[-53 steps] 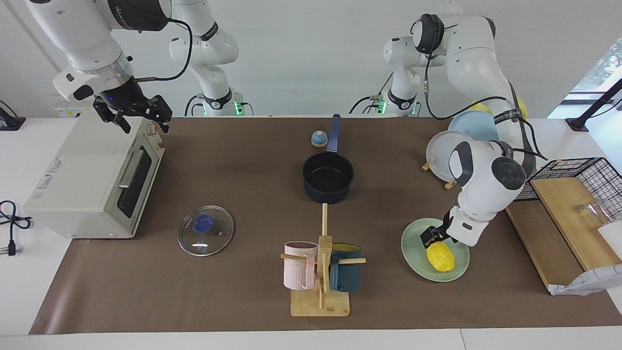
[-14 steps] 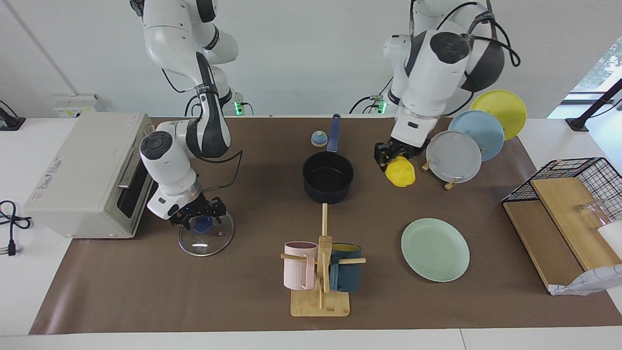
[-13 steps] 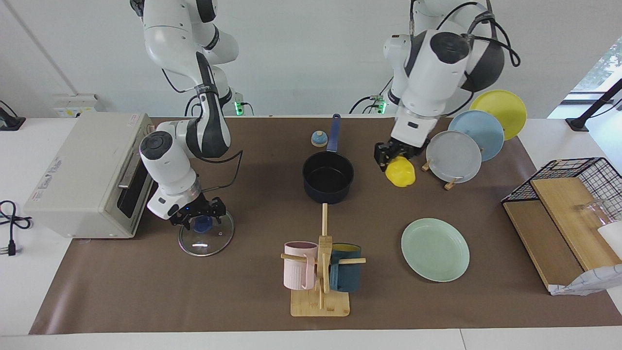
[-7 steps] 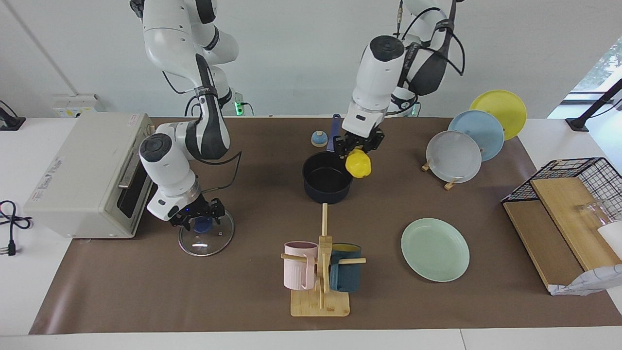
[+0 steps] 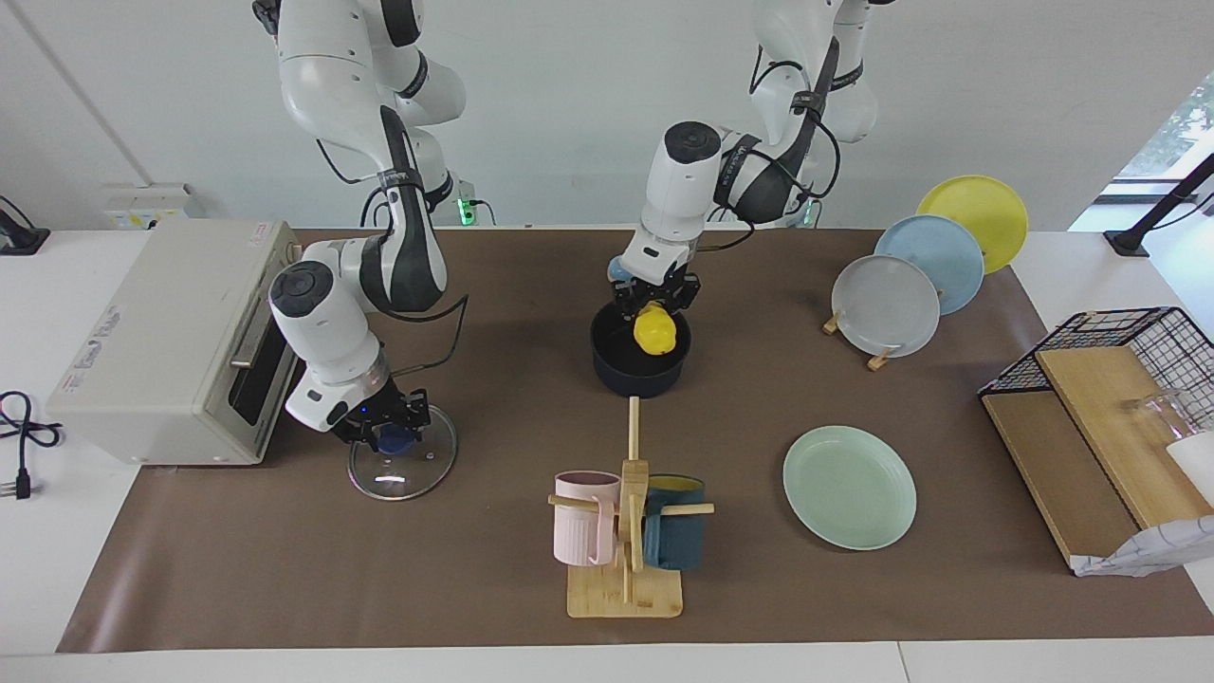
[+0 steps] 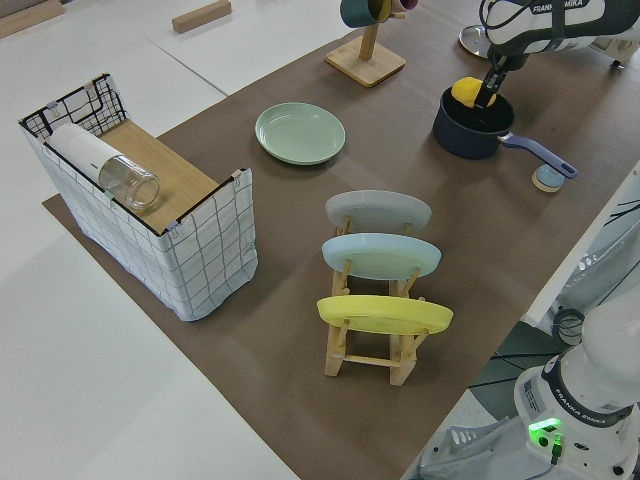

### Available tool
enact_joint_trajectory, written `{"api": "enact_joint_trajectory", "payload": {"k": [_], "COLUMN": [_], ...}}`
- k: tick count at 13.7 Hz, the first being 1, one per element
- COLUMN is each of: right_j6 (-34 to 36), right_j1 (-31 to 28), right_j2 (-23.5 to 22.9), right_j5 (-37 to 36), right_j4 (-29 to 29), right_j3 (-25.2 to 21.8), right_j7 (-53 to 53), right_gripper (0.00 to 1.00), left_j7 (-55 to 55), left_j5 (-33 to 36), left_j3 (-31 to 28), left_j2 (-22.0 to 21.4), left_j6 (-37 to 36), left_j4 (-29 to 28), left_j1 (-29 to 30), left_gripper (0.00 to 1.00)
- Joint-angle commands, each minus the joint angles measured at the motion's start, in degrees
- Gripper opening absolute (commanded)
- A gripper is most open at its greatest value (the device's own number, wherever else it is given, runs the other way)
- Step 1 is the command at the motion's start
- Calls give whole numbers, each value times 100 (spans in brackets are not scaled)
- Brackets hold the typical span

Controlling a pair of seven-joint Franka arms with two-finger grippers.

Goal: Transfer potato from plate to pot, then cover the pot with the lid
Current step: 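Carry the potato over the pot while the right gripper grasps the lid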

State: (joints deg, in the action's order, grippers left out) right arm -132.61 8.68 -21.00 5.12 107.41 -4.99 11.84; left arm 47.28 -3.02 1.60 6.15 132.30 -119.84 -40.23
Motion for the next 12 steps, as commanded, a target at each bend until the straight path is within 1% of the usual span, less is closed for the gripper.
{"api": "enact_joint_trajectory", "payload": {"k": [1,3,6,9,12], "right_j6": [-63,103,796,1228,1702], "right_j1": [-59,-33,28,46,133], "right_j2": [-9,-9,8,87,429], "right_j5": [59,41,59,59,59], "right_j4": [0,-131,-640,-844,-871], "right_j3": [33,33,33,50,59], "right_j7": [240,231,144,-23,-50], "right_gripper": [53,53,53,53,53], "left_j7": [-9,-17,-26,-157,-219], "left_j5": [-41,-32,-32,-32,-23], "left_j3": [-90,-90,-98,-98,-99], "left_j2": [167,263,404,562,677], "left_j6": [314,332,516,551,595], "left_j4": [-92,-110,-180,-189,-206], "left_j1": [-179,-187,-284,-345,-407], "left_gripper": [0,0,0,0,0]}}
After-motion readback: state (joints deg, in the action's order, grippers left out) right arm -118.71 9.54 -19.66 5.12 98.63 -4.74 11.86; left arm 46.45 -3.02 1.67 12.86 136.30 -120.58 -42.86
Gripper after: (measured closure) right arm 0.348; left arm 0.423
